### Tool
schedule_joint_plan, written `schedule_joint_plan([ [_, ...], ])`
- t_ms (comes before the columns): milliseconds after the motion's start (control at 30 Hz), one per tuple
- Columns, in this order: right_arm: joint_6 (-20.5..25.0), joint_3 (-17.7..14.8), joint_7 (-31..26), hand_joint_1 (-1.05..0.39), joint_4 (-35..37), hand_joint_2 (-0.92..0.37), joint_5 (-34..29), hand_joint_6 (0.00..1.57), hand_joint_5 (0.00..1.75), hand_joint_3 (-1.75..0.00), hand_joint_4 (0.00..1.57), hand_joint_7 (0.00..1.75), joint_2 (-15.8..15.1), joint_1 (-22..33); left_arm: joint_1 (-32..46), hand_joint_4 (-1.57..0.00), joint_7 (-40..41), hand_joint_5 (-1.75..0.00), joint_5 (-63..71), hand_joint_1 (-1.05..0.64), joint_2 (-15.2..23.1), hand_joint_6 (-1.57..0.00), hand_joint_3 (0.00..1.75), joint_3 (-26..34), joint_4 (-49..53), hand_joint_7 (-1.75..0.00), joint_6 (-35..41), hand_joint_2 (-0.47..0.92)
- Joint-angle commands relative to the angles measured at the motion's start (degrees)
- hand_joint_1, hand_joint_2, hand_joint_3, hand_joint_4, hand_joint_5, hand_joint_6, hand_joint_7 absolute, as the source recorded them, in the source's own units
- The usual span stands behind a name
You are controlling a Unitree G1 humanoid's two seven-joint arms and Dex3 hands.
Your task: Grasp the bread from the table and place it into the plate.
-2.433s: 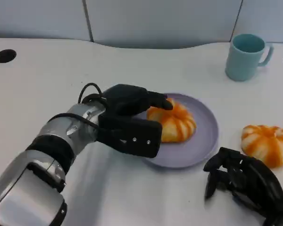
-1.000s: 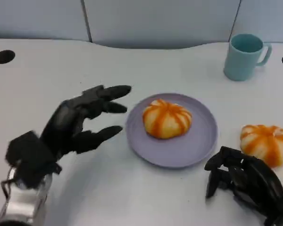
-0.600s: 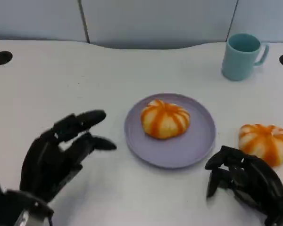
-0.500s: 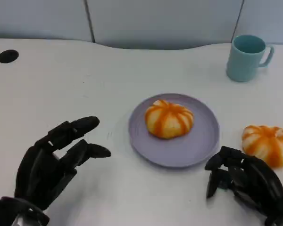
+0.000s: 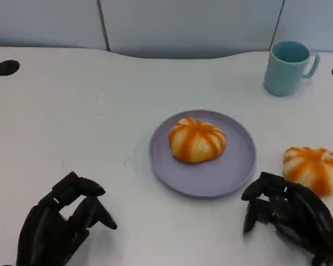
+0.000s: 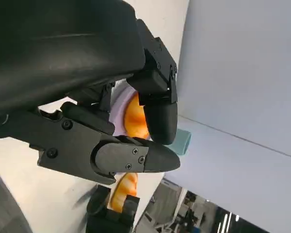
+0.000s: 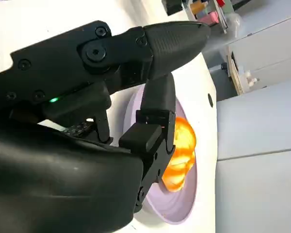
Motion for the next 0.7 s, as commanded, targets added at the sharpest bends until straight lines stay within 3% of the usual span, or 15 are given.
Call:
schedule_joint_plan([
  [33, 0.2, -0.88, 0.07, -0.51, 1.78, -0.92, -0.09, 0.69, 1.57, -0.24, 0.67, 1.13, -1.43, 0.27, -0.37, -0.71, -0.46, -1.75, 1.13, -0.56, -0.34, -0.55, 0.33, 1.25, 2.24, -1.53, -1.79, 0.92],
  [367, -2.9, -2.17, 2.19, -0.53, 6.72, -0.92, 0.37, 0.71, 1.55, -0.24, 0.69, 1.11, -2.08, -1.53, -2.45, -0.69, -0.98, -1.75, 2.08, -0.58, -0.86, -0.52, 0.3, 2.15, 5.55, -1.56, -3.37, 0.92],
  [500, -2.18, -3.41, 4.59, -0.52, 8.72, -0.92, 1.47, 0.7, 1.54, -0.24, 0.69, 1.12, -2.03, -2.6, -3.03, -0.71, -1.52, -1.75, 1.76, -0.59, -1.16, -0.55, 0.28, 2.51, 6.53, -1.54, -3.79, 0.92],
  [700, -3.91, -3.7, 3.83, -0.53, 9.49, -0.92, 0.58, 0.7, 1.52, -0.24, 0.69, 1.13, -2.2, -2.78, -3.32, -0.71, -0.92, -1.75, 1.65, -0.6, -1.73, -0.57, 0.27, 2.66, 6.64, -1.54, -2.67, 0.92],
])
